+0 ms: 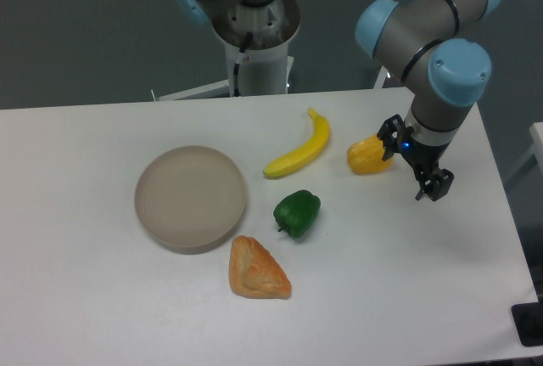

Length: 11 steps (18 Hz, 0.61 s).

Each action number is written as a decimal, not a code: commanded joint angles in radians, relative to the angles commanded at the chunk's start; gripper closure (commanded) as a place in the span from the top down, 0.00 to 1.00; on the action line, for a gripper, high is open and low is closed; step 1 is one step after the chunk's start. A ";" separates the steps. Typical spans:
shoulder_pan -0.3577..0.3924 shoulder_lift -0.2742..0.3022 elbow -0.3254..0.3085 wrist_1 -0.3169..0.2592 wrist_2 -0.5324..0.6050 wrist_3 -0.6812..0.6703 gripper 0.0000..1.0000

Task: Pick up the yellow pepper from the table
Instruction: 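Move the open gripper over the yellow pepper and lower toward it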

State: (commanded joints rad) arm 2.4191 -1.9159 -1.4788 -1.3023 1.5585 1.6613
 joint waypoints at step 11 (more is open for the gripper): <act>0.003 0.020 -0.066 0.006 0.008 0.003 1.00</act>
State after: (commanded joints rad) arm 2.4221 -1.8960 -1.5445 -1.2963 1.5662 1.6644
